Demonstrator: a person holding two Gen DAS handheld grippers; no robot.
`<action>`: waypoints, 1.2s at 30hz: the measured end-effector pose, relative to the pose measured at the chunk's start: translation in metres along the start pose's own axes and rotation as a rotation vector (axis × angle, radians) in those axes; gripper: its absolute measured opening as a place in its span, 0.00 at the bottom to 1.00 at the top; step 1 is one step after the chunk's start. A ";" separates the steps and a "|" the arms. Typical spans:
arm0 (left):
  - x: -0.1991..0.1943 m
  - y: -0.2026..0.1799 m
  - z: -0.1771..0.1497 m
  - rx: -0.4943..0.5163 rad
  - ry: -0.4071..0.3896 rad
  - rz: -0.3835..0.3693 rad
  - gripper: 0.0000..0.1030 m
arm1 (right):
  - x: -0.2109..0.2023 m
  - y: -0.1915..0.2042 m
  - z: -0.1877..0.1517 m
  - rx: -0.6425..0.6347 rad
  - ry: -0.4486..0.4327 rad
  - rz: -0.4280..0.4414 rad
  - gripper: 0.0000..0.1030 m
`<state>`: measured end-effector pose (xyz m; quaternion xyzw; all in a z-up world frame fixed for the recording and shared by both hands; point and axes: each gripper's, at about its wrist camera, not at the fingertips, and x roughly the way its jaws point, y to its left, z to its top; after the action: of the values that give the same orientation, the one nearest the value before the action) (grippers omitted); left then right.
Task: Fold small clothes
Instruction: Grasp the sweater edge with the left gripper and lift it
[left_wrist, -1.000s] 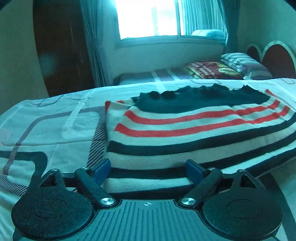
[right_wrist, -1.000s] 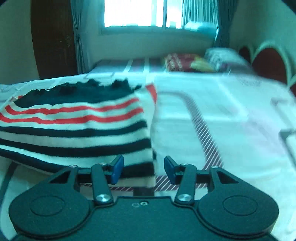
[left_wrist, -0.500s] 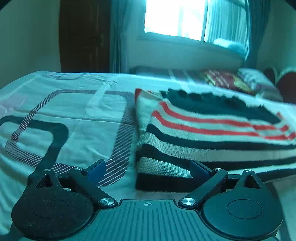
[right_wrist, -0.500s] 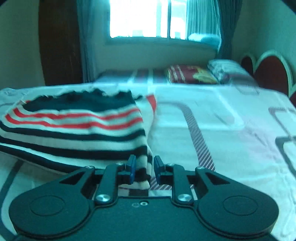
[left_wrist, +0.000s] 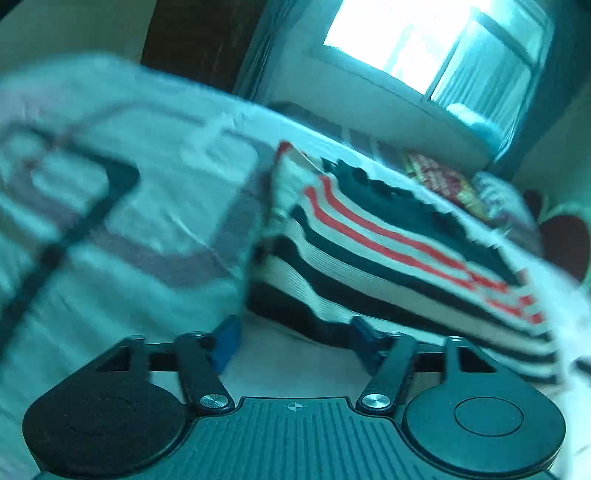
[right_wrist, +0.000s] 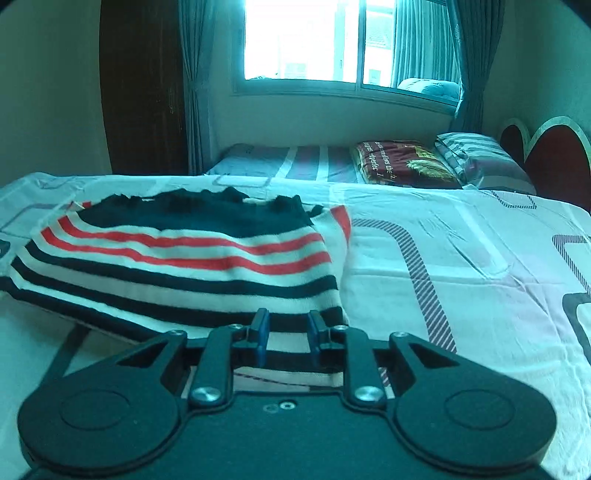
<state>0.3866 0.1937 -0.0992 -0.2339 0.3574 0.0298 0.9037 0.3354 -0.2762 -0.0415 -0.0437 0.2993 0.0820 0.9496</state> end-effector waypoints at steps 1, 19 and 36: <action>0.002 0.003 -0.005 -0.069 0.001 -0.026 0.59 | 0.000 0.001 0.002 0.007 0.000 0.014 0.22; 0.067 0.033 0.006 -0.512 -0.222 -0.212 0.48 | 0.085 0.059 0.045 0.144 0.047 0.279 0.08; 0.082 0.049 0.020 -0.507 -0.157 -0.243 0.19 | 0.126 0.085 0.036 0.054 0.094 0.307 0.00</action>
<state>0.4490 0.2365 -0.1601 -0.4901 0.2369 0.0277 0.8384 0.4418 -0.1712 -0.0876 0.0243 0.3487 0.2159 0.9117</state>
